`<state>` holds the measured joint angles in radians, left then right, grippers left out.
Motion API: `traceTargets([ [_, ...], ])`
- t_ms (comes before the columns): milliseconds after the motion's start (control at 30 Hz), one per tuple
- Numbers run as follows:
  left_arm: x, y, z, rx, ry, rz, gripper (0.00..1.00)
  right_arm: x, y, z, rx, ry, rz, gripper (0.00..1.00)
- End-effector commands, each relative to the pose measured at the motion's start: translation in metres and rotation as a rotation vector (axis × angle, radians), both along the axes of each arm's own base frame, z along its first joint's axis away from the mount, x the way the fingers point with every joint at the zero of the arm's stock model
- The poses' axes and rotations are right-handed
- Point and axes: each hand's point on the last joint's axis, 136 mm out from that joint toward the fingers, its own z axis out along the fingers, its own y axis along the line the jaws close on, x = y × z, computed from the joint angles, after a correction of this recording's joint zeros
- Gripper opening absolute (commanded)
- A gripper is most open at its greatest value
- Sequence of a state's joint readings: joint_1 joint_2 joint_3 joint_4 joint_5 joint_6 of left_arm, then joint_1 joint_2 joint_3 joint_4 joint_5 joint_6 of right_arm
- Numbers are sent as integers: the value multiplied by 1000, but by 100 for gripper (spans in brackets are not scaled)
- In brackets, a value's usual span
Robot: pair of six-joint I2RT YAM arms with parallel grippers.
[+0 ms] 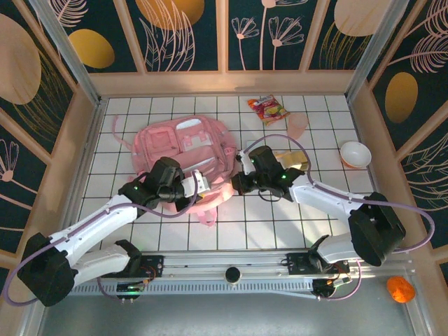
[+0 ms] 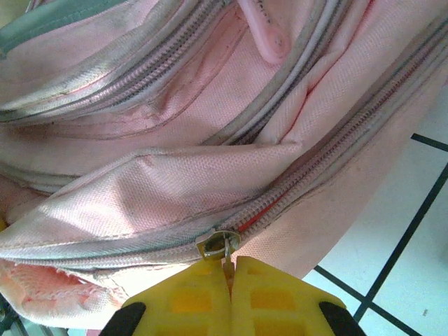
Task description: Pack books, pencil case, and school supplies into a backpack
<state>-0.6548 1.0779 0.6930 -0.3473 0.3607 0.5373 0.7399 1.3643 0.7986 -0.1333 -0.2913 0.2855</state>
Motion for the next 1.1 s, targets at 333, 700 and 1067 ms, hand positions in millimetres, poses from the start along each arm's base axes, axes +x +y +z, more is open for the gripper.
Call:
traceTargets([
  [333,28,-35,37,-170,54,157,74,-42,51,36,78,-28,101,0],
  [700,4,-7,-30,57,116,122,78,-50,60,59,148,-50,129,0],
  [1067,-5,-4,-15,53,44,31,1,-19,21,33,71,-26,0,0],
])
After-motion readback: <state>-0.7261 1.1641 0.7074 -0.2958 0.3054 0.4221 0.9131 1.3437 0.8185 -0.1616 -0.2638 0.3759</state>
